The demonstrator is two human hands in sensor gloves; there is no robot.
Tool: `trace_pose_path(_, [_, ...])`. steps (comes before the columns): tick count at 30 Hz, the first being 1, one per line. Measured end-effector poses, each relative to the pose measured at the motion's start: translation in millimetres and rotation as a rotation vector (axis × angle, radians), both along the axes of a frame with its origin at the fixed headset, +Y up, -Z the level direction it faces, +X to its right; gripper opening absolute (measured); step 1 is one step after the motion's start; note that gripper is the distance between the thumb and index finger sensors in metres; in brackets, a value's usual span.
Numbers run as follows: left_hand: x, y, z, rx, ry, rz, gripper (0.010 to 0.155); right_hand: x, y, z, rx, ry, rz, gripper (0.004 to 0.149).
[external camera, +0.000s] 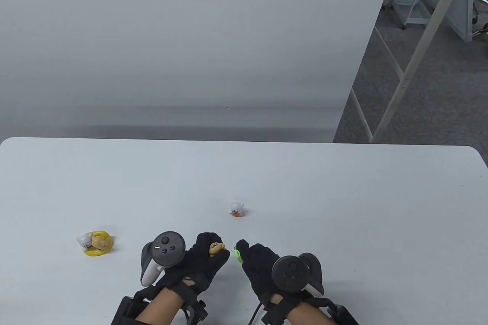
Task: Dust the small ornaments
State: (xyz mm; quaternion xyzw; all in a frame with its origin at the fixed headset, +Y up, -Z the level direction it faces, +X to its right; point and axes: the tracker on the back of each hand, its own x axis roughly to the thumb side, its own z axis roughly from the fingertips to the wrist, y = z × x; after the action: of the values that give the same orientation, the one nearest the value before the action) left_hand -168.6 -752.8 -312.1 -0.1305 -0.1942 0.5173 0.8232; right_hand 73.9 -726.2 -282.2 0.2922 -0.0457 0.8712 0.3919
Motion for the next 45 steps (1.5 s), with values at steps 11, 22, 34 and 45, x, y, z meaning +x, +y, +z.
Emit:
trace_pose_path(11, [-17.5,-1.4,-2.5,-0.082,0.188,0.299,0.065,4.6,-8.3,-3.3,0.021,-0.059,-0.095,0.048])
trace_pose_path(22, [2.2,21.0,4.1,0.248,0.021,-0.080,0.060,-9.9,4.2,7.5,0.228,0.077,0.153,0.047])
trace_pose_path(34, [-1.1,-11.5,-3.1,0.031,0.088,0.369,0.060,6.8,-16.4,-2.1,-0.057,0.045,-0.276,0.048])
trace_pose_path(45, [23.1,24.4,17.3,0.552,0.003,-0.306,0.062,-10.4,3.2,2.2,0.188,0.130,0.282,0.048])
